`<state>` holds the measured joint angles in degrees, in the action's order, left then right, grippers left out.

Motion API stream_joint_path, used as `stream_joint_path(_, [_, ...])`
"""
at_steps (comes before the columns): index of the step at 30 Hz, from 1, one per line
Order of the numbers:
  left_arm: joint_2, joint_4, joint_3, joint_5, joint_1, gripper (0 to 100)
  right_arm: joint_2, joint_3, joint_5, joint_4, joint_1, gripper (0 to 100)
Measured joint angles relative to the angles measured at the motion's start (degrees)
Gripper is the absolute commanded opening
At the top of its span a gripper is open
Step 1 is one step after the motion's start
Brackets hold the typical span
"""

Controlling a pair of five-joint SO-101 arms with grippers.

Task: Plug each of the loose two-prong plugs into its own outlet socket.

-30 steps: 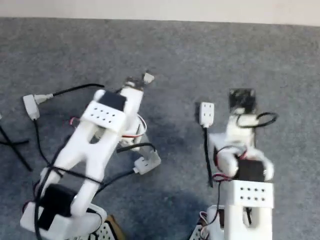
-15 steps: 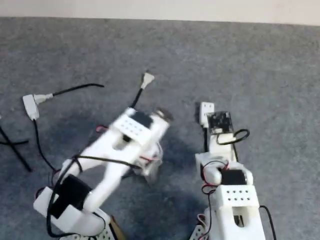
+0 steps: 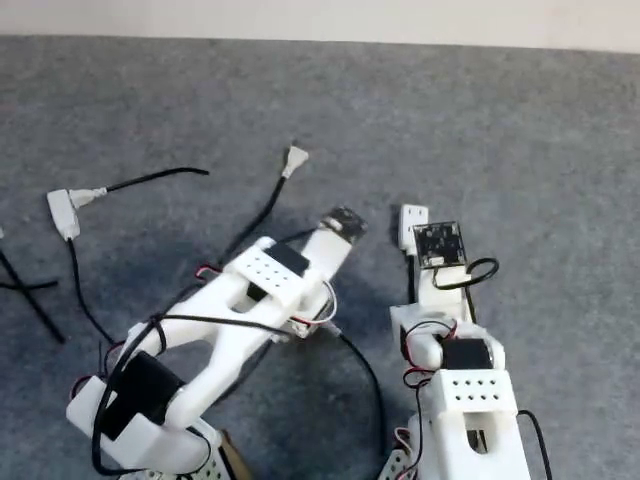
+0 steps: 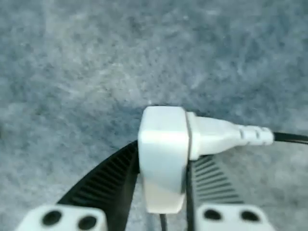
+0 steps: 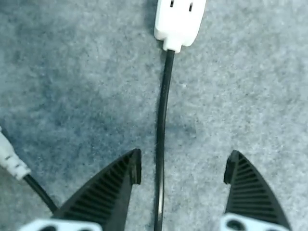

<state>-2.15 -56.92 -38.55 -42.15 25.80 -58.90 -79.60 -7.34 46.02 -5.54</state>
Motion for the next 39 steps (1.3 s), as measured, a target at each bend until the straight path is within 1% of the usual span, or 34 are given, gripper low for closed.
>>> stream_joint_path(5, [0.00, 0.09, 0.00, -0.79, -1.05, 0, 0.00, 0.00, 0.00, 0.00, -0.09, 27.1])
stream_joint_path(7, [0.00, -0.70, 0.00, -1.93, -2.81, 0, 0.00, 0.00, 0.00, 0.00, -0.09, 27.1])
stream_joint_path(9, [0.00, -2.29, 0.97, -2.55, -5.98, 0, 0.00, 0.00, 0.00, 0.00, -0.09, 27.1])
stream_joint_path(12, [0.18, -5.54, 5.19, -4.22, -13.54, 0, 0.00, 0.00, 0.00, 0.00, -0.09, 27.1])
stream_joint_path(19, [1.67, -9.58, 20.75, -9.41, -35.52, 0, 0.00, 0.00, 0.00, 0.00, -0.09, 27.1])
stream_joint_path(23, [8.18, -10.99, 31.21, -10.73, -45.10, 0, 0.00, 0.00, 0.00, 0.00, -0.09, 27.1])
stream_joint_path(27, [18.99, -13.54, 44.22, -10.90, -52.48, 0, 0.00, 0.00, 0.00, 0.00, -0.09, 27.1])
stream_joint_path(30, [28.57, -17.23, 54.77, -10.90, -55.21, 0, 0.00, 0.00, 0.00, 0.00, -0.09, 27.1])
stream_joint_path(36, [46.24, -24.79, 73.67, -10.90, -55.74, 1, 0.00, 0.00, 0.00, 0.00, -0.09, 27.1])
stream_joint_path(37, [48.53, -25.93, 76.40, -10.90, -55.74, 3, 0.00, 0.00, 0.00, 0.00, -0.09, 27.1])
stream_joint_path(39, [52.31, -28.31, 81.76, -10.90, -55.65, 12, 0.00, 0.00, 0.00, 0.00, -0.09, 27.1])
